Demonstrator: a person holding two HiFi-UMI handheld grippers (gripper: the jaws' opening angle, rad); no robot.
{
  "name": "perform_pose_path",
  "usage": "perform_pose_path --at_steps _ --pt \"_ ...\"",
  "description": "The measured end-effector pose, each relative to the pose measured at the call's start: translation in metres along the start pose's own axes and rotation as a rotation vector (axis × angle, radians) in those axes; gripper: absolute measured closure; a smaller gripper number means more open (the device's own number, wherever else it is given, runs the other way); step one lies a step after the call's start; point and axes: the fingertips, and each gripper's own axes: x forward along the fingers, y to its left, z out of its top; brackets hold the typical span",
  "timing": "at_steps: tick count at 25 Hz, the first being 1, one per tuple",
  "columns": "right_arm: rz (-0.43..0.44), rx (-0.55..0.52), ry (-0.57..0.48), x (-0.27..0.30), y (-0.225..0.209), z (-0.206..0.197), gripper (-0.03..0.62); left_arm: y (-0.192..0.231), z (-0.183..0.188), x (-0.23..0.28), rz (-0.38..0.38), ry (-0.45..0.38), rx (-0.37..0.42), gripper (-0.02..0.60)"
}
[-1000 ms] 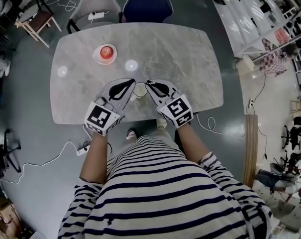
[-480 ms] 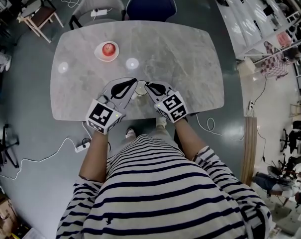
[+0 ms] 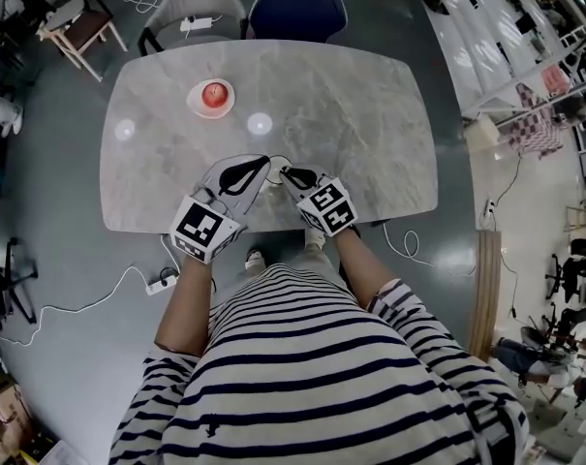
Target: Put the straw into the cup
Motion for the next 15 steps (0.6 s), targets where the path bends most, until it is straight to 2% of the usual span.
perform_pose_path --at_steps 15 --pt "-0.001 0.012 0.087 0.021 0.003 -0.022 0.569 0.004 -0.003 -0.009 0.007 0.014 0.008 0.575"
